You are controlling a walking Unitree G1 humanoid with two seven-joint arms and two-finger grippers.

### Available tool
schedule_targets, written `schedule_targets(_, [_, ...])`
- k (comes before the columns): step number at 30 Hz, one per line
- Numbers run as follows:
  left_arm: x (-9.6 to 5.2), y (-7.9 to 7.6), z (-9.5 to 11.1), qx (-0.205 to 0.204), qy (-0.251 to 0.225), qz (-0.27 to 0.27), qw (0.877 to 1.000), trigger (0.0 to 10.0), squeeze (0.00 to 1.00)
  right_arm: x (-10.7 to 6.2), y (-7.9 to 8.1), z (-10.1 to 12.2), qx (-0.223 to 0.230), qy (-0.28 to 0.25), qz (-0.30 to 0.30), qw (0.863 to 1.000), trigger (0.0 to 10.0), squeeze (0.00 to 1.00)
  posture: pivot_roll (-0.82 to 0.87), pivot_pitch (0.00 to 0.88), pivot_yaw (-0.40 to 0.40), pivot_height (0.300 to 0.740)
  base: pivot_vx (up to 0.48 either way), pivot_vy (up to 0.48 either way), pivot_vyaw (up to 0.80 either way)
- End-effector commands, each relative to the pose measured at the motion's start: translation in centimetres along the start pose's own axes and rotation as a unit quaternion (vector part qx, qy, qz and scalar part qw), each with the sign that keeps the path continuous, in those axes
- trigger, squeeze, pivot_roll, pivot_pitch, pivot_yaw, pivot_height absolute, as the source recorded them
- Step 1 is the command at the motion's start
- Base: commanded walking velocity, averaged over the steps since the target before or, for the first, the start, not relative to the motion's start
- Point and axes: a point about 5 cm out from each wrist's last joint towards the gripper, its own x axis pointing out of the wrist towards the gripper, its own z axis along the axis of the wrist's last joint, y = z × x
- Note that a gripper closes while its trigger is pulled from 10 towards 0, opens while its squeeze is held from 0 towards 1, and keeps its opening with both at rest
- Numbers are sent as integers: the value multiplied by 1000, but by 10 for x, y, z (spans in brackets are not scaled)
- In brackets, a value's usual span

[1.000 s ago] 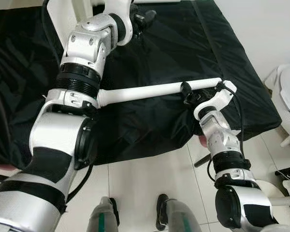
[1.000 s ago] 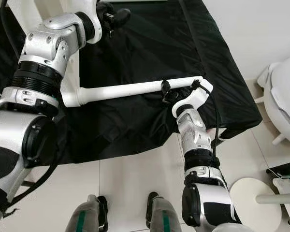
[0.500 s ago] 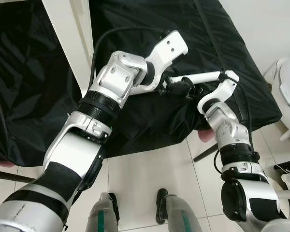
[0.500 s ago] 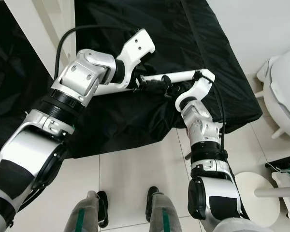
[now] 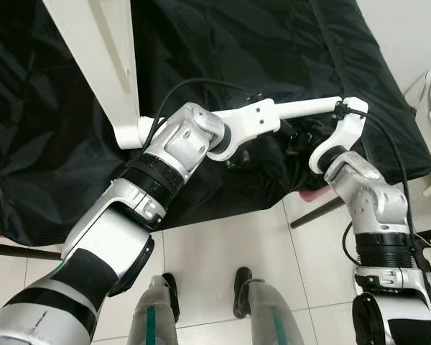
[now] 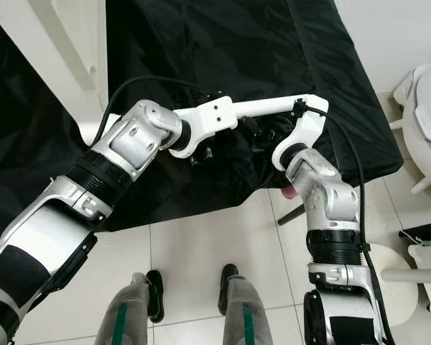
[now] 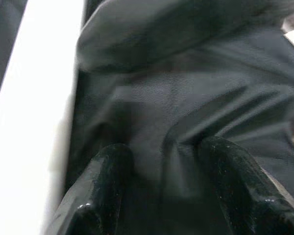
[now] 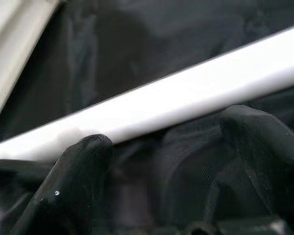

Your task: Building children table

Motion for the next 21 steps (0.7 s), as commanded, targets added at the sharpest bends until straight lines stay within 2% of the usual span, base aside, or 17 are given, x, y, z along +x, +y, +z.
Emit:
schedule_targets(1, [3,6,-7,1,21,58,998,10000,0,-10,0,1,9,1,10,1000,10000,0,-20,264,34,740,0,0,0])
schedule_targets(2, [3,6,-7,1,21,58,998,10000,0,-10,0,1,9,1,10,1000,10000,0,-20,264,34,740,0,0,0])
schedule_targets(4, [2,15,-4,-7,17,95,995,10000,0,-24,5,5,-3,0,43,999,10000,0,-22,263,34,740,0,0,0])
schedule_targets(6, [1,19,-3,-14,13,106,994,10000,0,-30,7,6,-9,-1,52,999,10000,0,-23,263,33,740,0,0,0])
schedule_targets(8, [-3,27,-1,-24,6,139,990,10000,0,-38,8,11,-13,-24,53,998,10000,0,-30,259,36,740,0,0,0])
schedule_targets(18, [-15,42,6,-39,-21,178,983,10000,0,-41,9,16,-2,-49,47,998,10000,0,-28,248,42,740,0,0,0])
schedule_targets(19, [-24,46,17,-44,-57,172,983,10000,0,-39,11,18,1,-53,52,997,10000,0,-23,243,42,740,0,0,0])
schedule_targets(20, [-24,46,17,-44,-57,172,983,10000,0,-39,11,18,1,-53,52,997,10000,0,-23,243,42,740,0,0,0])
schedule_targets(21, [-37,52,30,-66,-101,172,978,10000,0,-36,12,19,0,-55,56,997,10000,0,-19,238,46,740,0,0,0])
